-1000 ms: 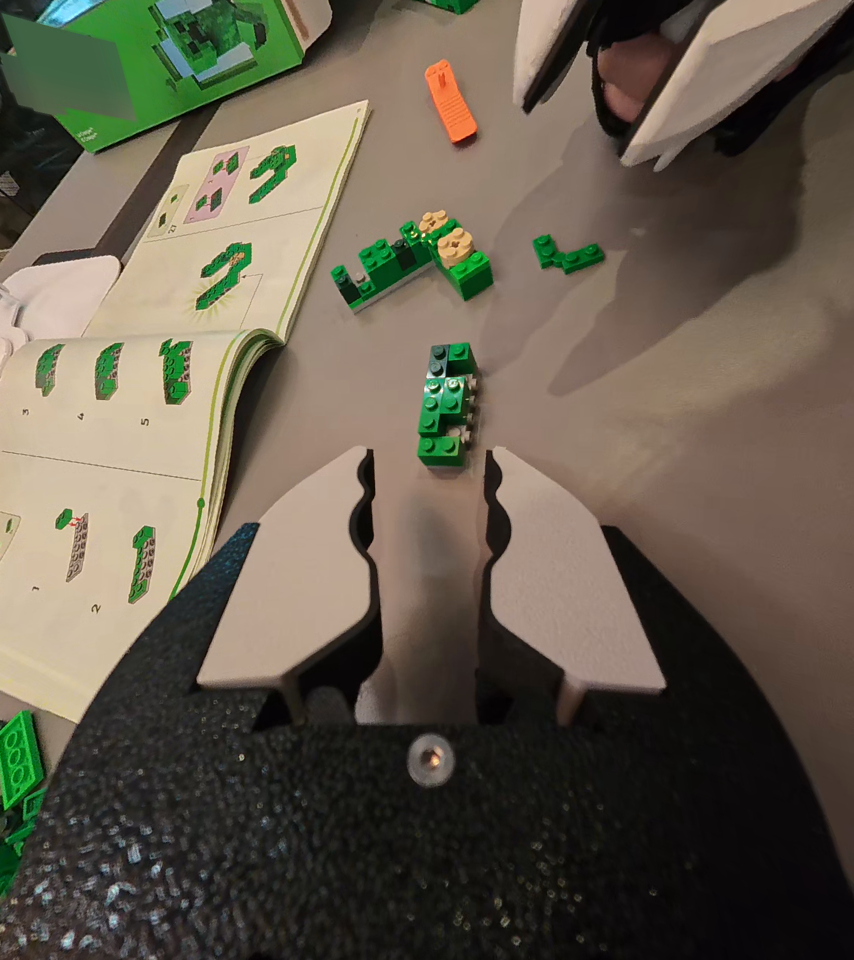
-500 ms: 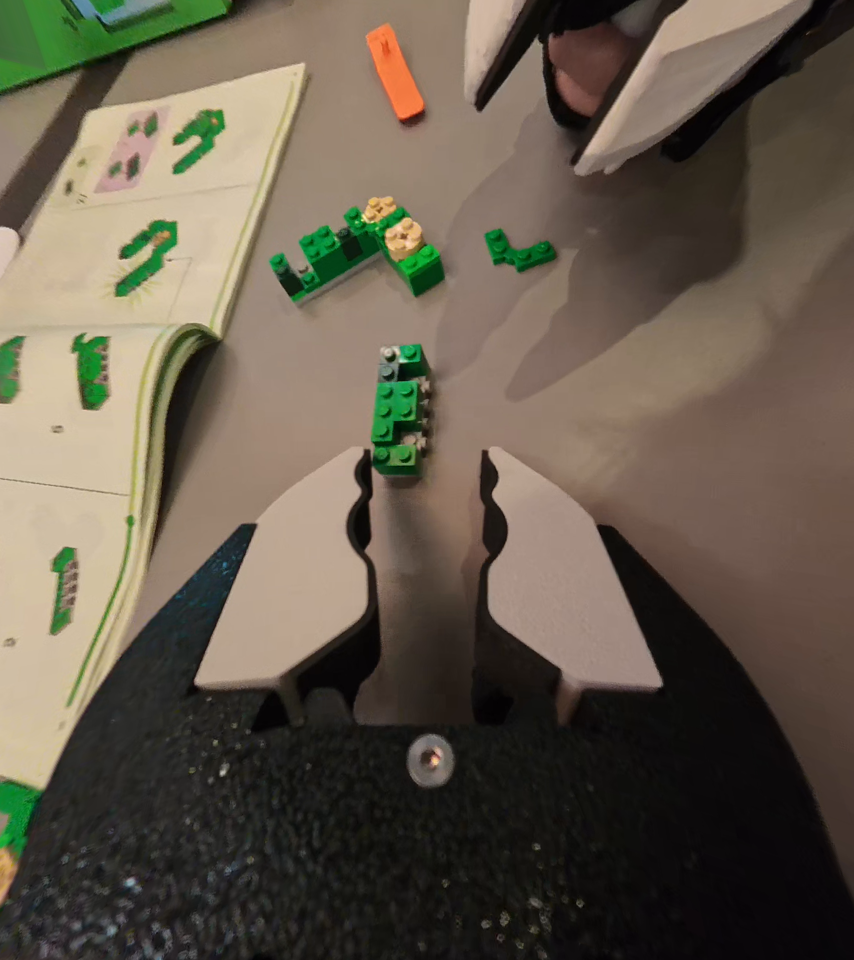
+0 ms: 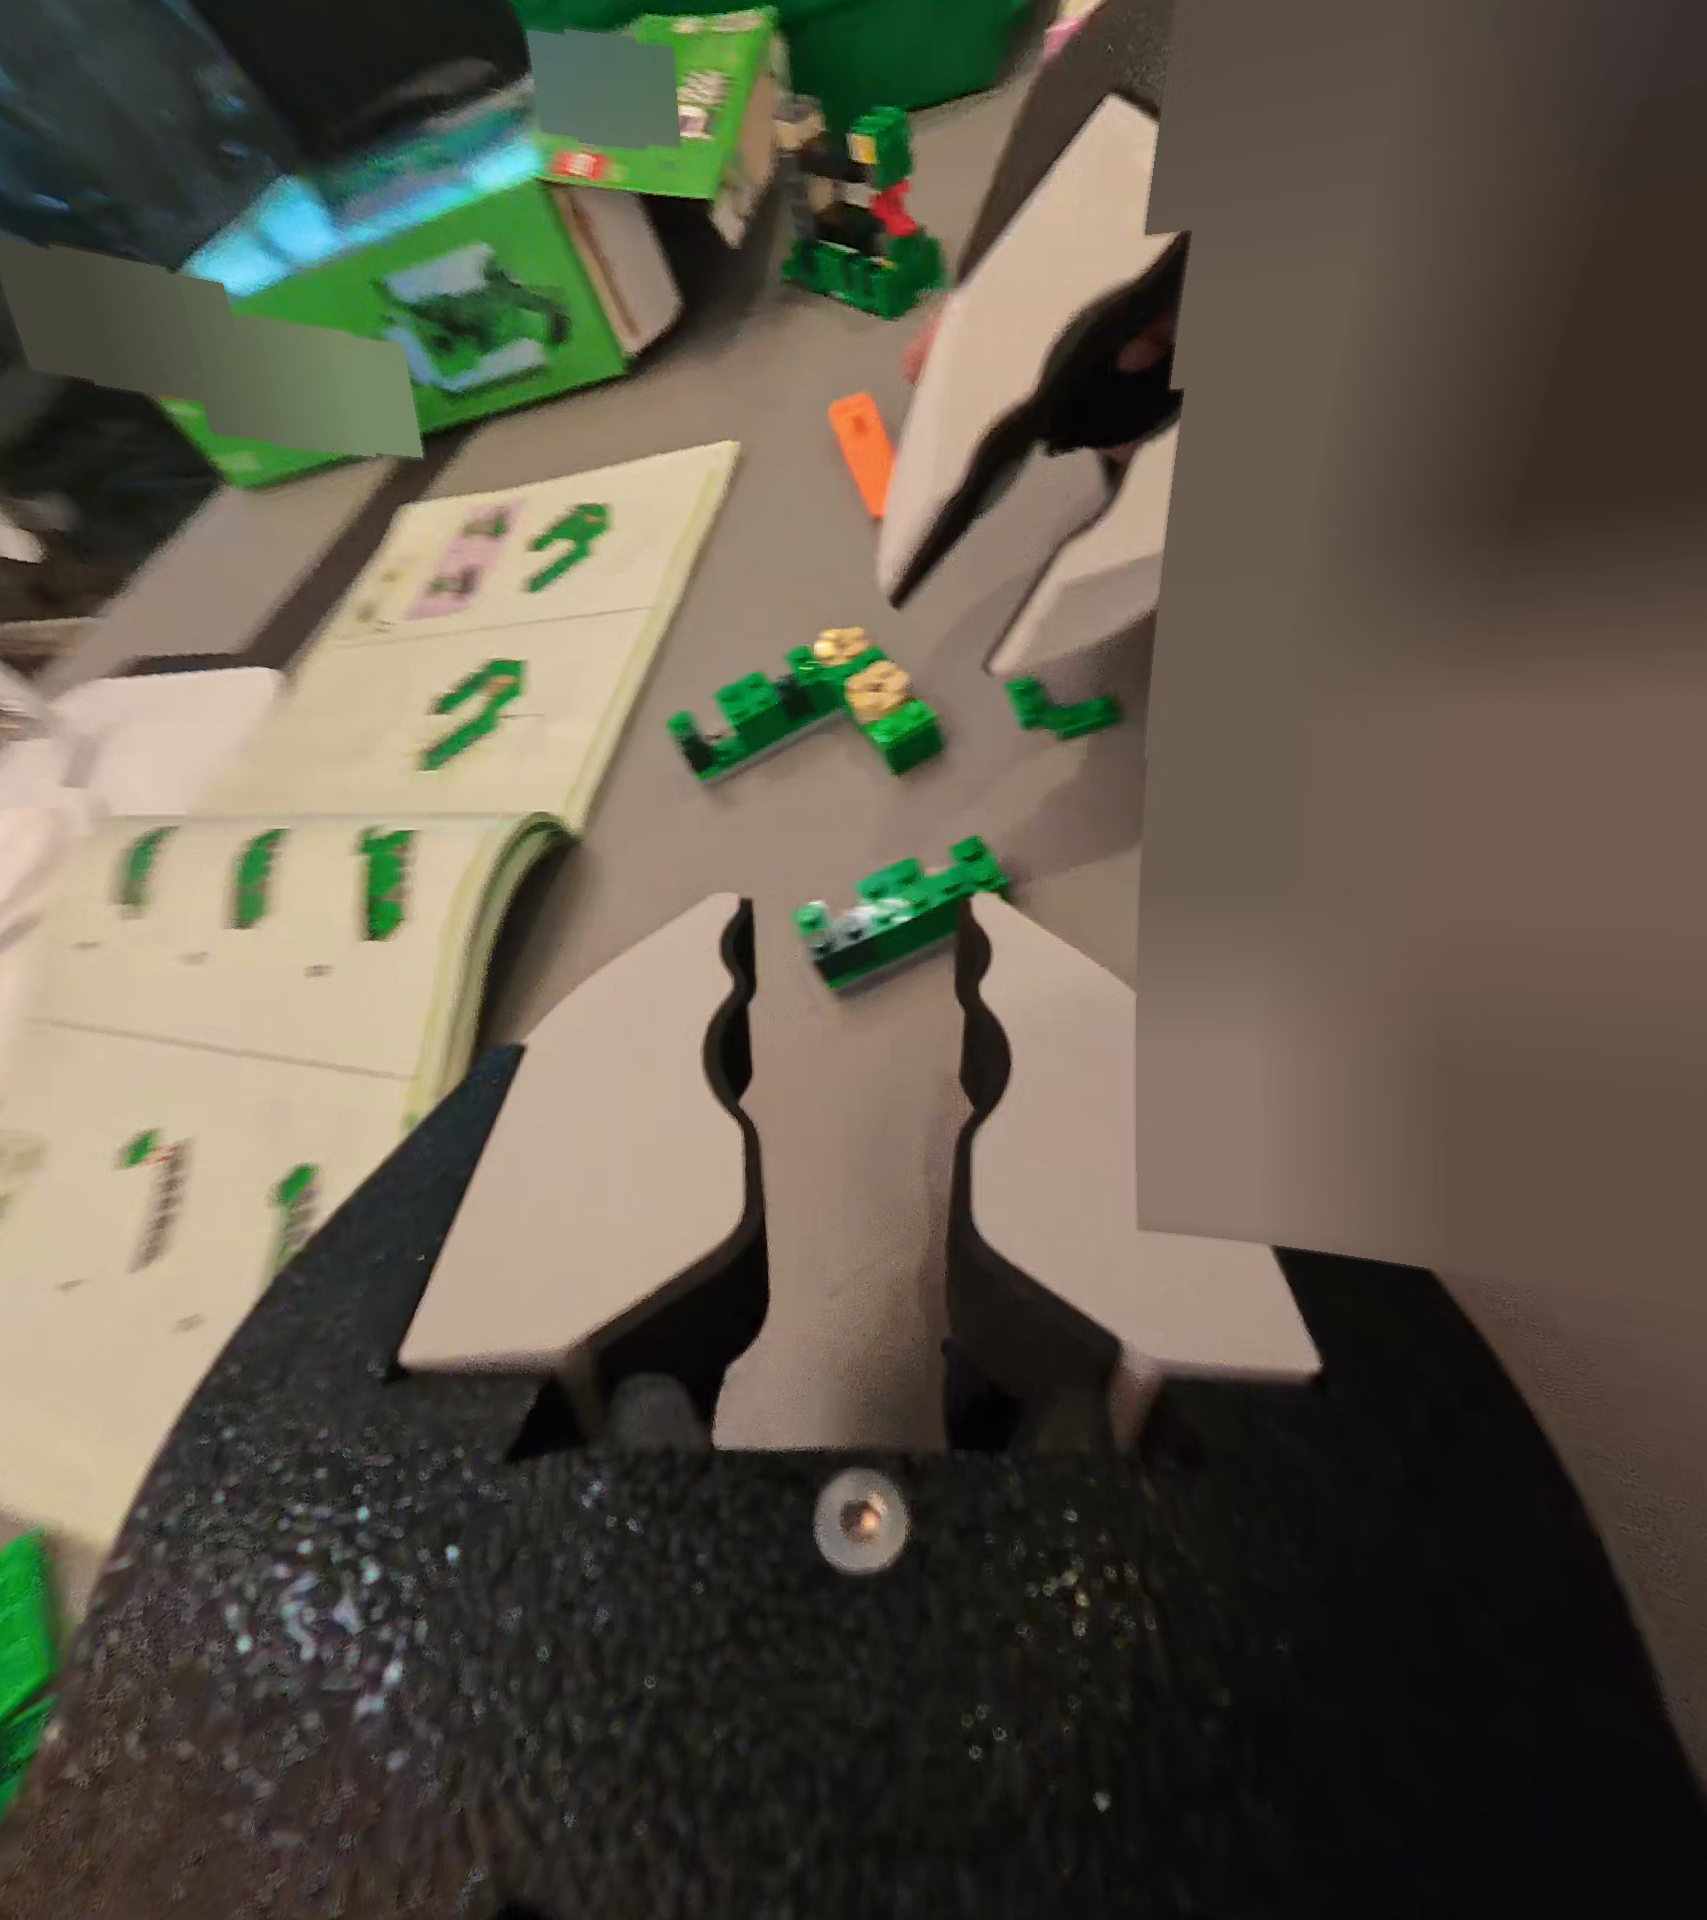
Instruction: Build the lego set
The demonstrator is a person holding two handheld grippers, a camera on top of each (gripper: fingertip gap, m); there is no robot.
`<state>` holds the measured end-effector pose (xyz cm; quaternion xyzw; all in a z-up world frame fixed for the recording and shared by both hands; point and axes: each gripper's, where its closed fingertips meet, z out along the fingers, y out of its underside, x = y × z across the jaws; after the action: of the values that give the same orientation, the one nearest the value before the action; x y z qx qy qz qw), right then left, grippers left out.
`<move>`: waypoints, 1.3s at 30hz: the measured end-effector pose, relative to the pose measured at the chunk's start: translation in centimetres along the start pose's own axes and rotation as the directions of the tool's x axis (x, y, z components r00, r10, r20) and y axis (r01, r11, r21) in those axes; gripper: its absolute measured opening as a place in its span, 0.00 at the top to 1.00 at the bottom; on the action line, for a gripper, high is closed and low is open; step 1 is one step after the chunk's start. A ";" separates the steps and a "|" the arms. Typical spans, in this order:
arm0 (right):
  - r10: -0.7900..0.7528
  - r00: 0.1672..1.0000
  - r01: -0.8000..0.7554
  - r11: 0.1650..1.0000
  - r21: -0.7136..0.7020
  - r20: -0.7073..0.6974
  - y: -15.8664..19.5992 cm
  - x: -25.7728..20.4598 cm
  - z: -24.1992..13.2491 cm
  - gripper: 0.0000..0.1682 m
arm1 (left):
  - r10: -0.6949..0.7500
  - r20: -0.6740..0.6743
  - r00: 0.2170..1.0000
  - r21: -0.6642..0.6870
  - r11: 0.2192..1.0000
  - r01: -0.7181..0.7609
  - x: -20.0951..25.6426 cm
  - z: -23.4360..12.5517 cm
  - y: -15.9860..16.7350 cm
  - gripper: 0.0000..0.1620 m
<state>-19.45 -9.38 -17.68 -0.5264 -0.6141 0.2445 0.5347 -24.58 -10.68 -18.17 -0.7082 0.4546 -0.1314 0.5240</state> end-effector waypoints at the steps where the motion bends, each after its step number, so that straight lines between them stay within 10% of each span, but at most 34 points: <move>1: 0.028 0.999 -0.027 0.998 -0.065 0.020 0.5 -0.4 0.5 0.87 | 0.026 0.071 0.997 0.000 1.000 -0.026 -0.9 -0.2 0.0 0.78; 7: 0.082 0.994 -0.061 0.962 -0.265 0.067 1.5 -2.3 2.6 0.82 | 0.041 0.303 0.952 -0.015 0.999 -0.039 -4.4 -1.6 0.7 0.79; 39: 0.123 0.988 -0.088 0.943 -0.322 0.091 2.3 -2.6 2.8 0.82 | 0.006 0.259 0.966 -0.027 1.000 0.001 -4.0 -1.1 1.4 0.79</move>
<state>-21.44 -10.25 -21.57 -0.6235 -0.6448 0.1995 0.3946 -28.21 -8.29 -17.74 -0.7258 0.3850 -0.0311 0.5693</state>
